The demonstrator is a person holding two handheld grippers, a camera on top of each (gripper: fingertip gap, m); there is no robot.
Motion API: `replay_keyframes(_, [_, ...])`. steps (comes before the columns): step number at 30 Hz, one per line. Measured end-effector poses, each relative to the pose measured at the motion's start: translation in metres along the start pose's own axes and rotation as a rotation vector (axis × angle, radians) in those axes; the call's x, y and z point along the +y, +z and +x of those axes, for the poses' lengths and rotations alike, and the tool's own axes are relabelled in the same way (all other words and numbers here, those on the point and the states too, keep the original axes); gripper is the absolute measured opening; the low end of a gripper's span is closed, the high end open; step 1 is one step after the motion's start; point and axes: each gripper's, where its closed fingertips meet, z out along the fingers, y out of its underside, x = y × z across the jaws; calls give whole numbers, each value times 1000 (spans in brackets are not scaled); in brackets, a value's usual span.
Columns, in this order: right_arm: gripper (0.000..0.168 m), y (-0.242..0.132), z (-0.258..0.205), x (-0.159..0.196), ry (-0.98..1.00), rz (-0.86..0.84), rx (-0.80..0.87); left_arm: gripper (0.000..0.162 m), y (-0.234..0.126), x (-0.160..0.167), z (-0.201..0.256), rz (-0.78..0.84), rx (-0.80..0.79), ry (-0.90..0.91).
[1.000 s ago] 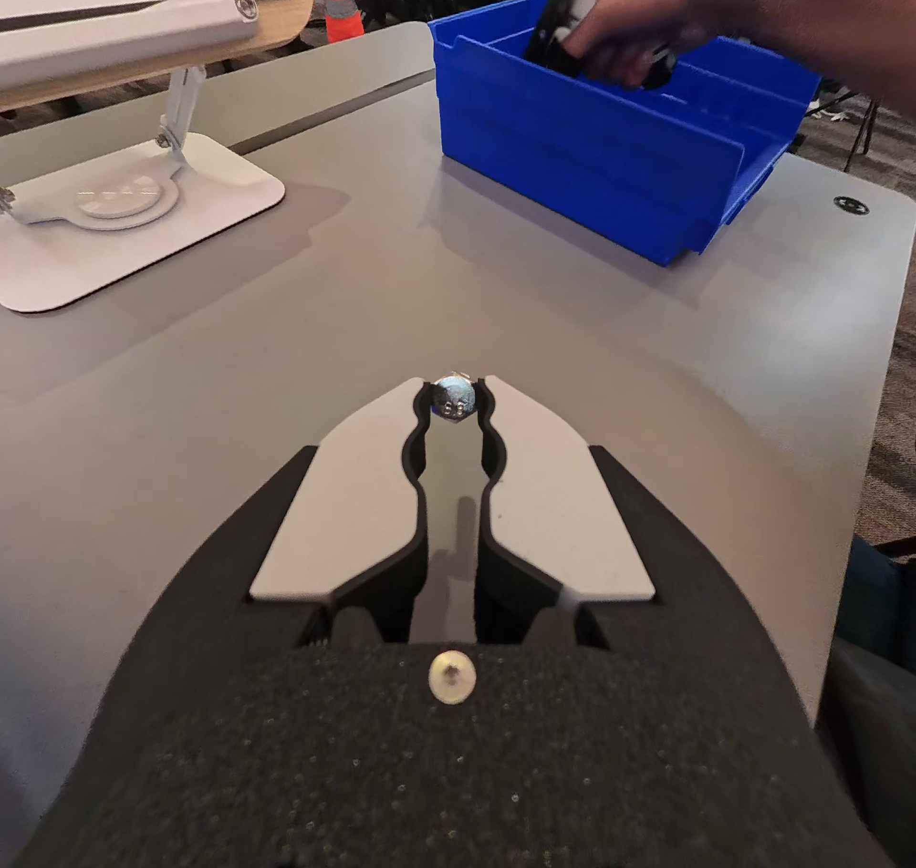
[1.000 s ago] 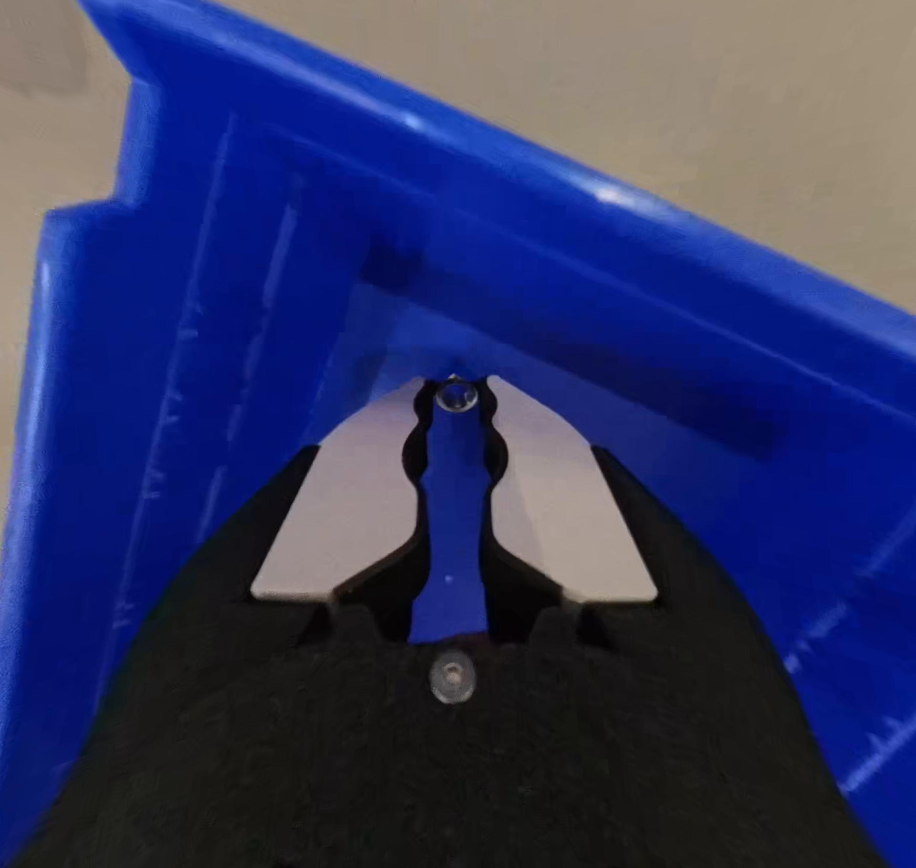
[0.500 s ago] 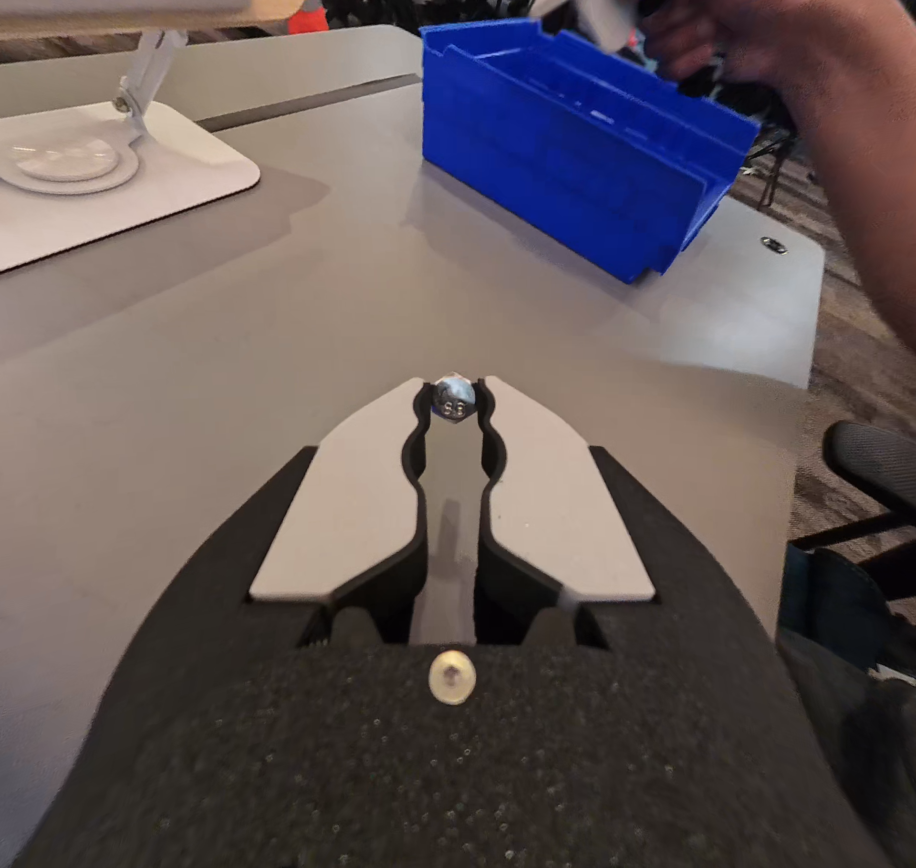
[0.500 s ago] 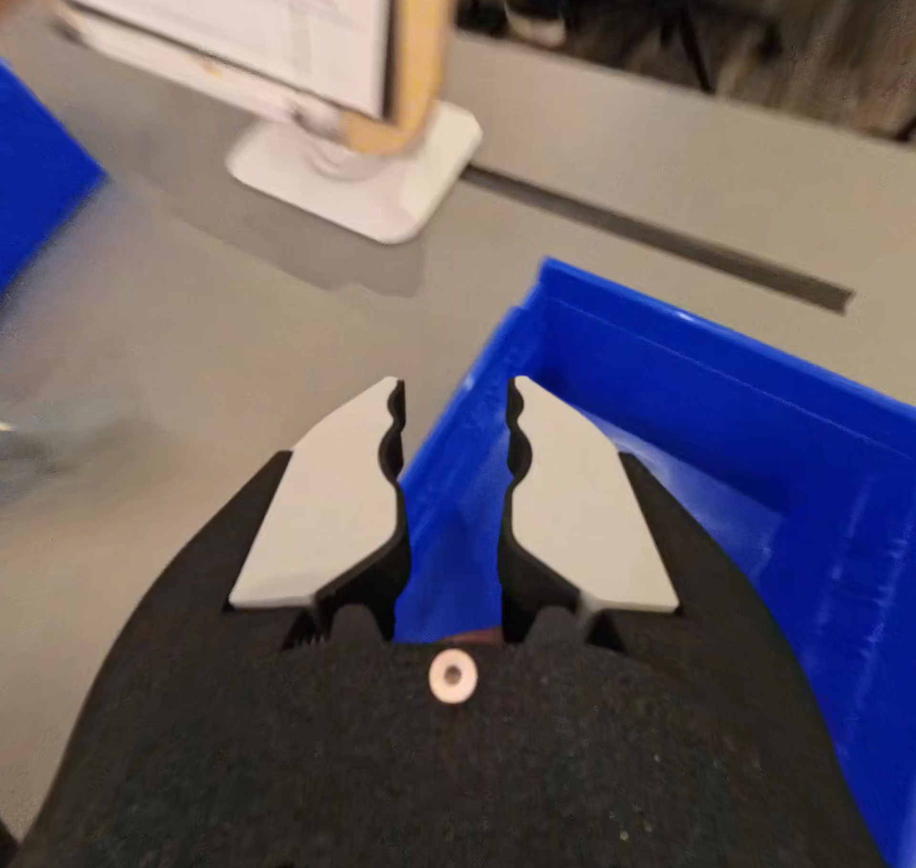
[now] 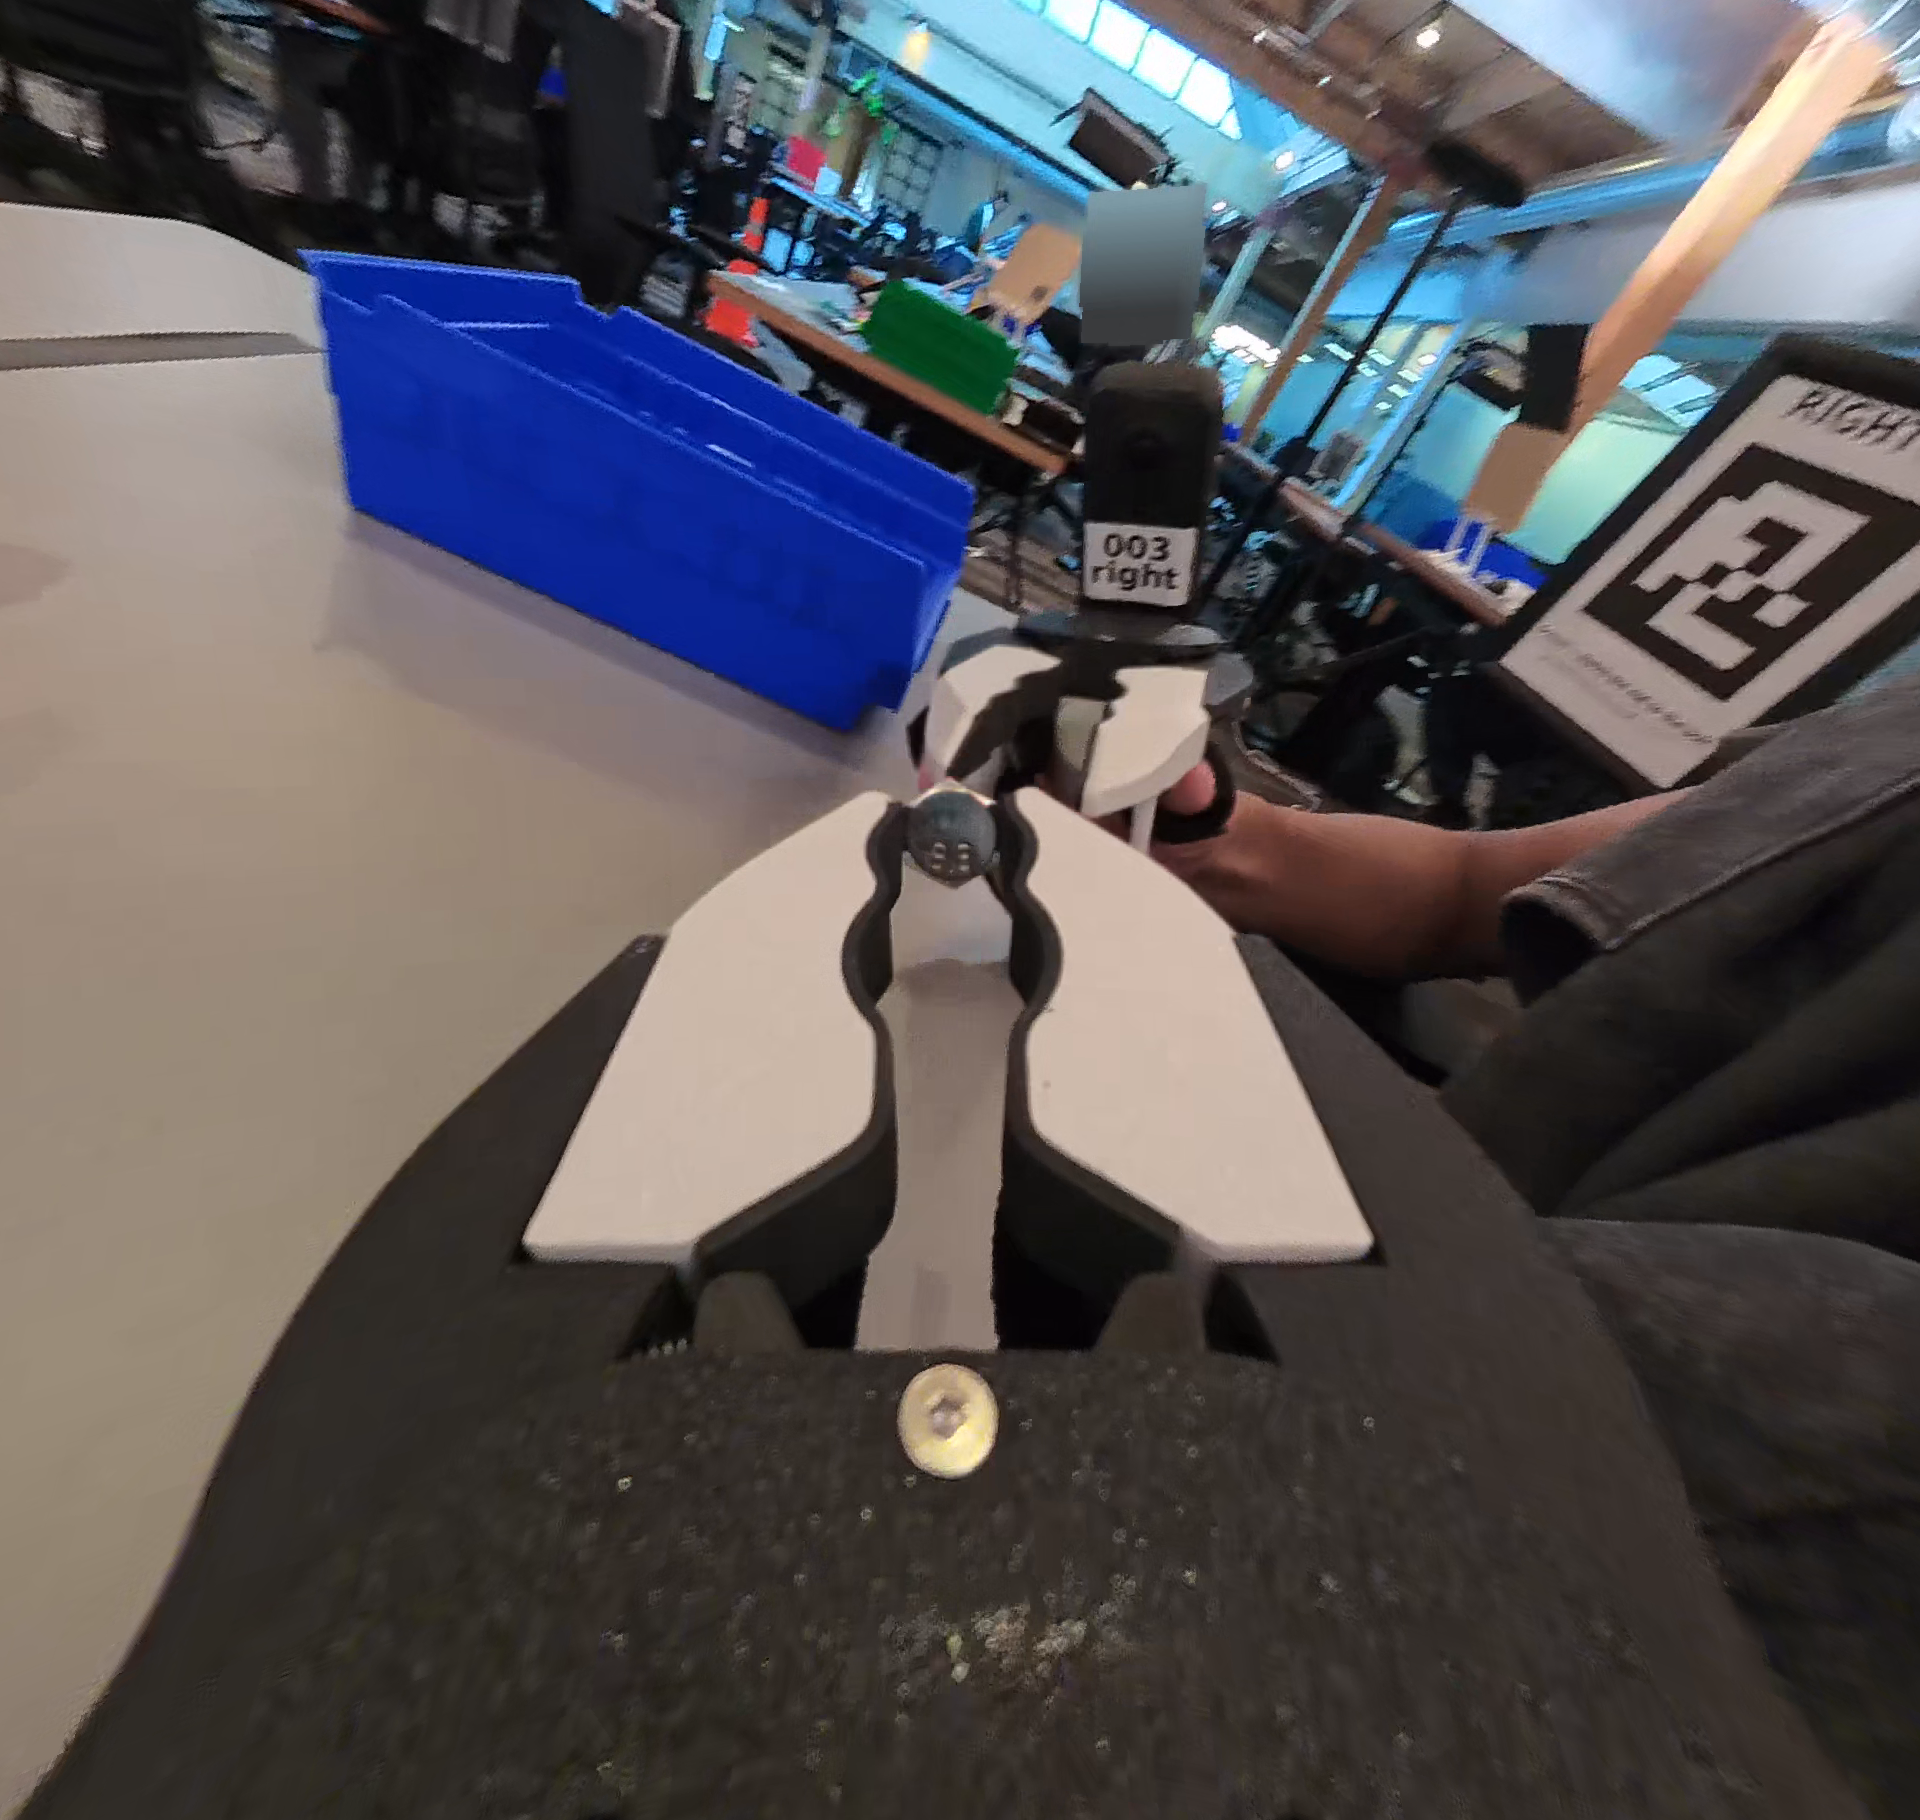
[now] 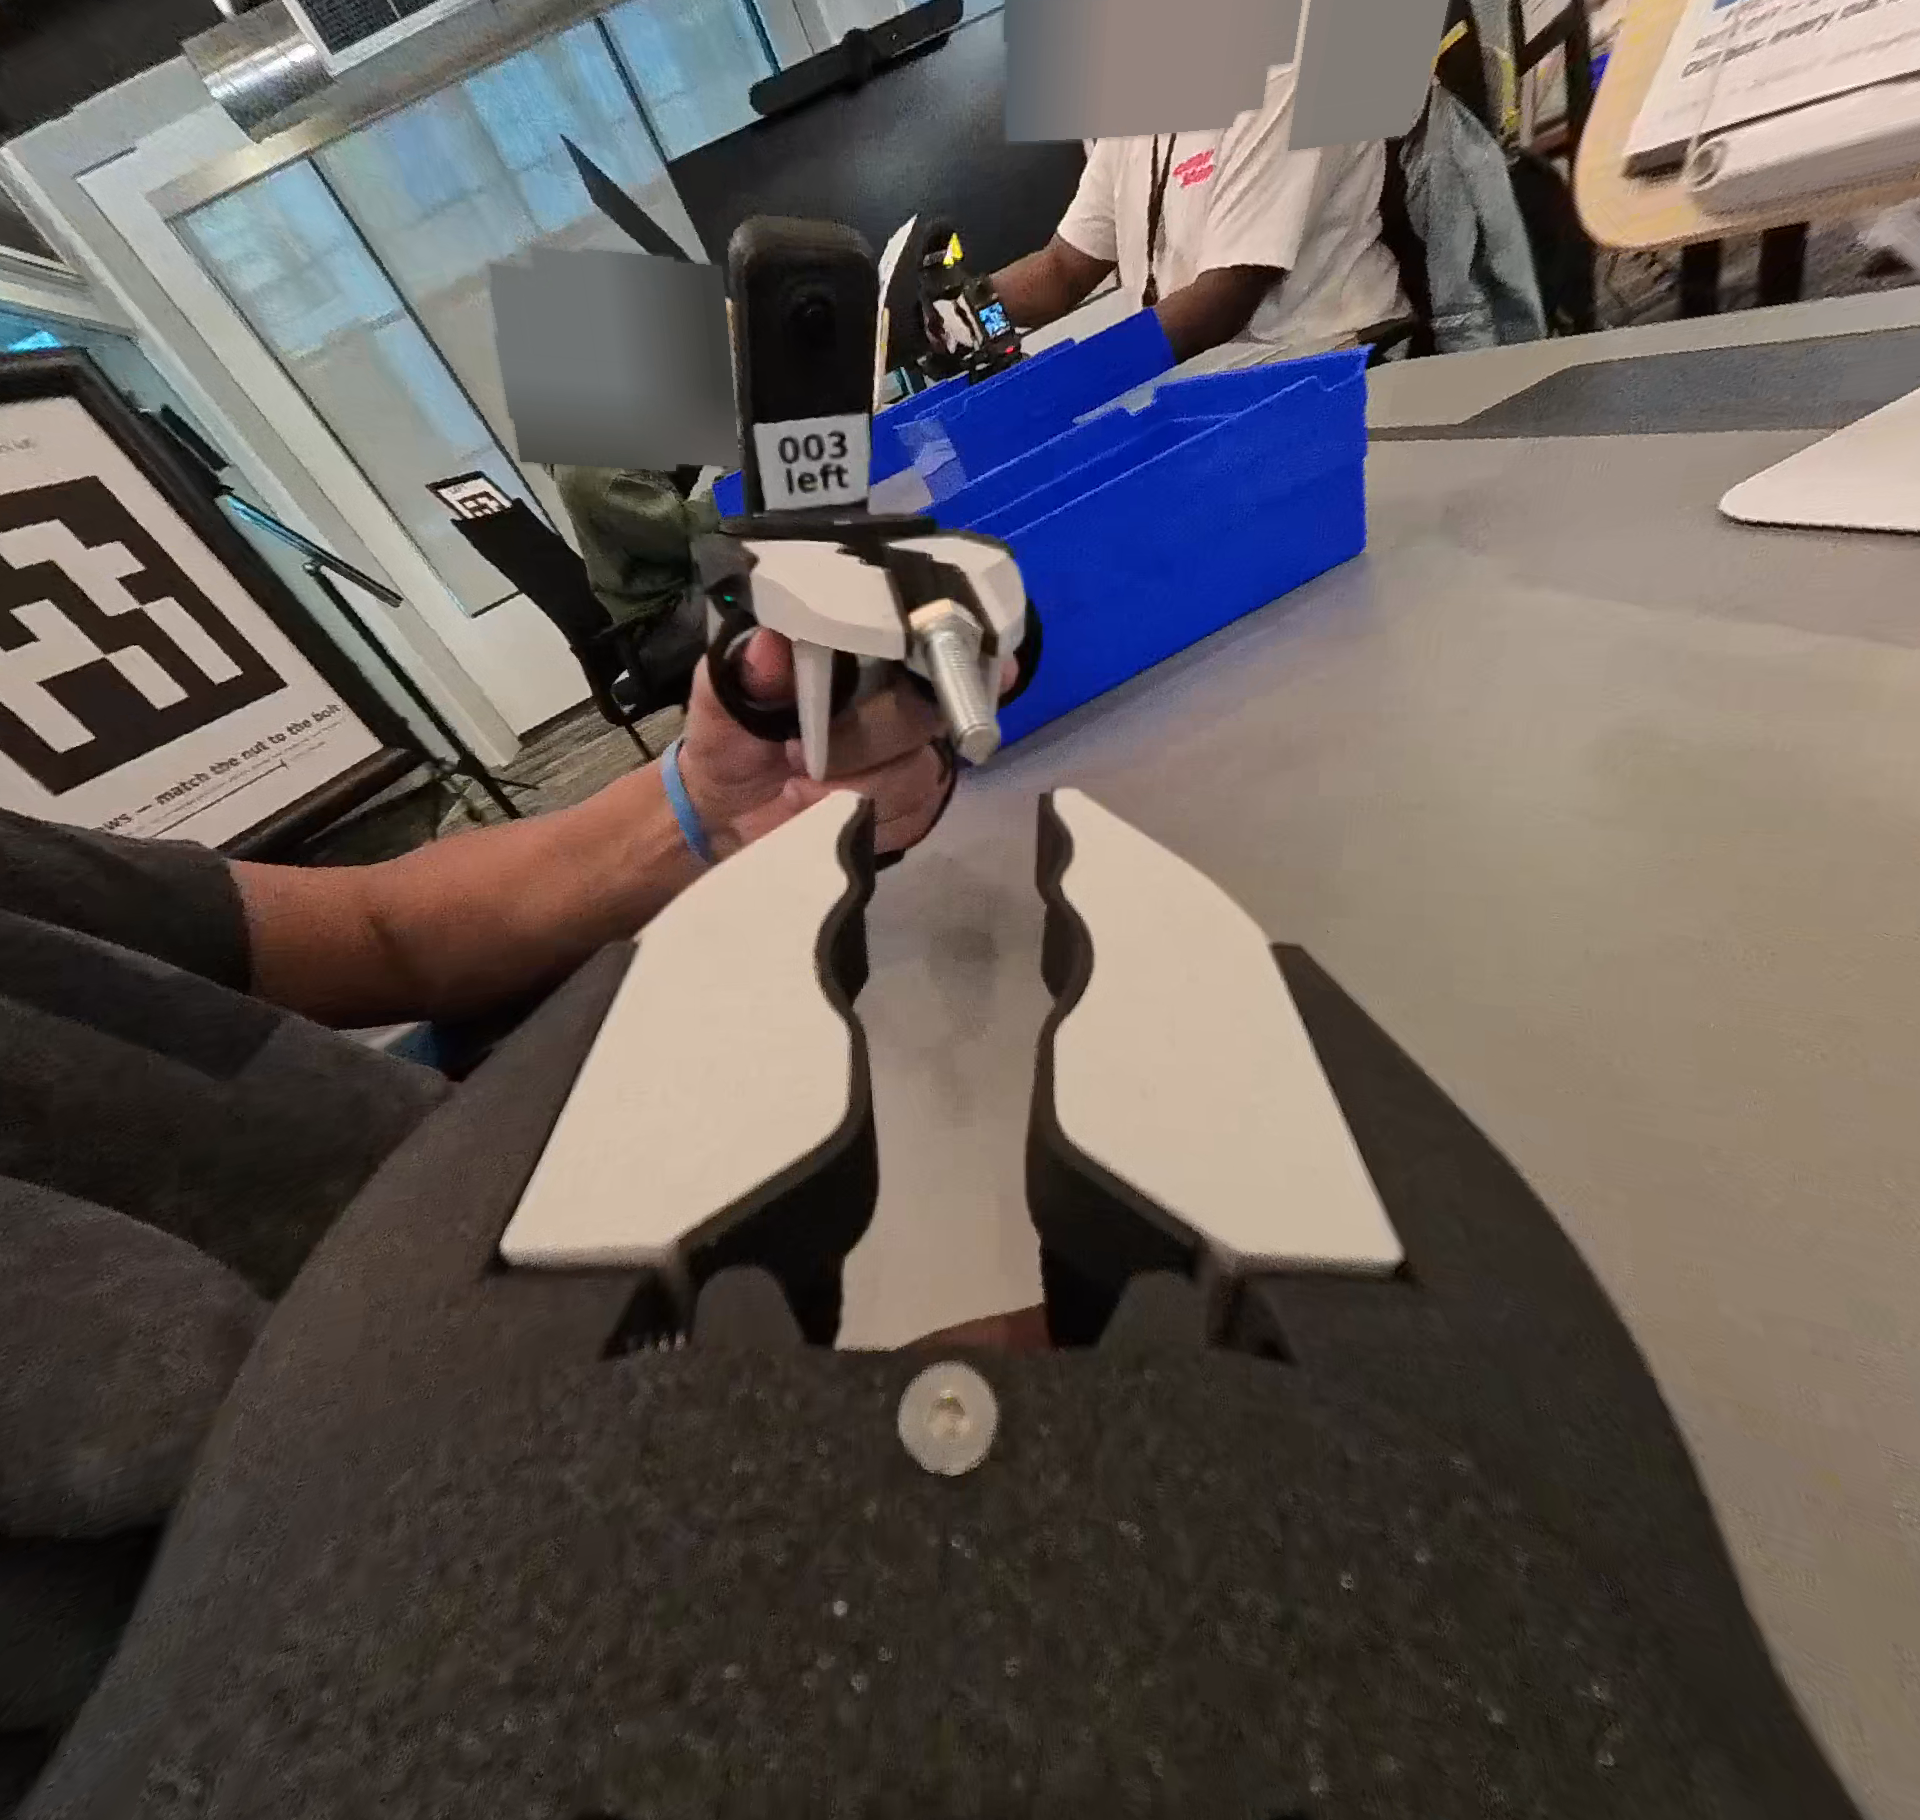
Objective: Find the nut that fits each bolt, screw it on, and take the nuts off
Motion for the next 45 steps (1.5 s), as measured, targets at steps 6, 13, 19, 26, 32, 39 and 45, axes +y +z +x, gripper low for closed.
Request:
replay_keyframes(6, [29, 14, -11, 17, 43, -31, -91, 17, 14, 14, 14, -38, 103, -36])
replay_keyframes(13, [10, 12, -13, 21, -53, -58, -59, 17, 21, 23, 20, -86, 112, -11])
replay_keyframes(19, [10, -13, -10, -11, -127, -24, 37, 59, 6, 2, 9, -19, 28, -11])
replay_keyframes(26, [10, -166, 45, -109, -234, -213, 465, 62, -22, 21, -35, -110, -419, 62])
replay_keyframes(32, [10, -303, 140, -50, -117, -1108, 754, 58, -7, 31, -14, -205, -429, 189])
replay_keyframes(39, [10, -328, 186, 0, 45, -1665, 741, 55, 14, 39, 14, -193, -259, 82])
replay_keyframes(45, [11, -334, 203, 15, 155, -1741, 766, 55, 8, 35, 16, -168, -248, 42])
